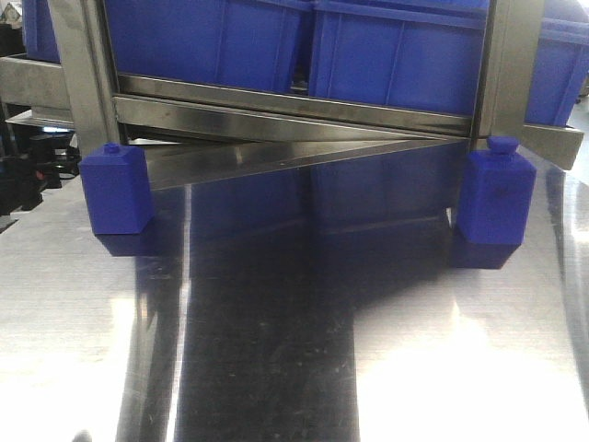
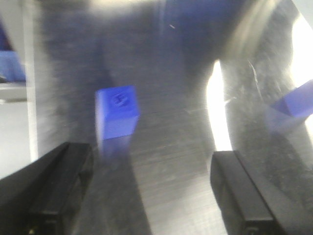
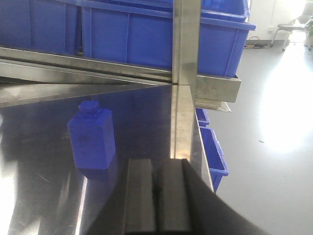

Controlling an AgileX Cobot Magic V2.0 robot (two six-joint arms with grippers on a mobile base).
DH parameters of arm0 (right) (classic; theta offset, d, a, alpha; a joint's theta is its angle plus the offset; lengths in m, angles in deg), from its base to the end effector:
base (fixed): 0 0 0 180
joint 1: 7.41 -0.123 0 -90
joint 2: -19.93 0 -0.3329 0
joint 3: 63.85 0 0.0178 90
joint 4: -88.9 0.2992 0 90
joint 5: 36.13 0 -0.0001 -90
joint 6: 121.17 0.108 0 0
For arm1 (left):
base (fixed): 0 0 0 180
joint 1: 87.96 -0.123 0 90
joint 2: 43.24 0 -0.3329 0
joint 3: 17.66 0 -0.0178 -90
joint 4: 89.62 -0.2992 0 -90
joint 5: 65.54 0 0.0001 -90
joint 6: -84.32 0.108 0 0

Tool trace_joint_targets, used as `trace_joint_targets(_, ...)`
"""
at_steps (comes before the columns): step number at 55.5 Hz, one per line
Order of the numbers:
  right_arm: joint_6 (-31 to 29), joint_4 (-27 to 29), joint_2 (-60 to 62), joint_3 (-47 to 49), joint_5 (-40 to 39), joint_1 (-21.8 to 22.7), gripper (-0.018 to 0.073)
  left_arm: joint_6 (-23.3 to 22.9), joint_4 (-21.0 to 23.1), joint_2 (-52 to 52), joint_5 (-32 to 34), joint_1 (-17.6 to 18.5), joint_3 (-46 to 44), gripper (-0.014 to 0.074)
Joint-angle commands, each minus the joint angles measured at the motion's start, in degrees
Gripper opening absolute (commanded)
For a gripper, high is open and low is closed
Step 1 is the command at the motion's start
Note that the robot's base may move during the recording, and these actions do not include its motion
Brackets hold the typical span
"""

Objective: Pick and sort blue part to right shelf

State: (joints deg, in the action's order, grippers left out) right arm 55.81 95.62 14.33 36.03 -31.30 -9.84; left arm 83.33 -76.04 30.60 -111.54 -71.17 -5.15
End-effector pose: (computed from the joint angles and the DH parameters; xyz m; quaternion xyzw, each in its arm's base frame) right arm 0.0736 0.0042 0.1945 0.0043 0.7103 0.0410 0.7027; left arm 0.2670 -0.0996 0.4089 0.0845 0.9054 -0.1716 0.3791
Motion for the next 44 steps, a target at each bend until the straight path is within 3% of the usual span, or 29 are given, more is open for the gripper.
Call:
trace_joint_targets(1, -0.2, 0.1, 0.5, 0.5, -5.8, 0.0, 0.0059, -0.3, 0.2, 4.8, -0.5, 1.4, -6.9, 0.0560)
trace_joint_targets(12, -0.2, 0.1, 0.5, 0.5, -6.0, 0.0, 0.0059, -2.1, -1.1, 19.4, -10.9, 1.4, -19.2, 0.0560)
trace_joint_targets(20, -0.2, 0.1, 0.5, 0.5, -6.0, 0.0, 0.0059, -8.8, -8.6, 26.1, -14.0, 1.4, -23.8, 0.0560)
trace_joint_targets(27, -0.2, 0.1, 0.5, 0.5, -6.0, 0.0, 0.0059, -9.2, -10.6, 29.8, -14.2, 1.4, -24.9, 0.0560)
trace_joint_targets(44, -0.2, 0.1, 0.5, 0.5, -6.0, 0.0, 0.0059, -9.4, -9.1, 34.7, -11.4, 1.4, -24.9, 0.0559)
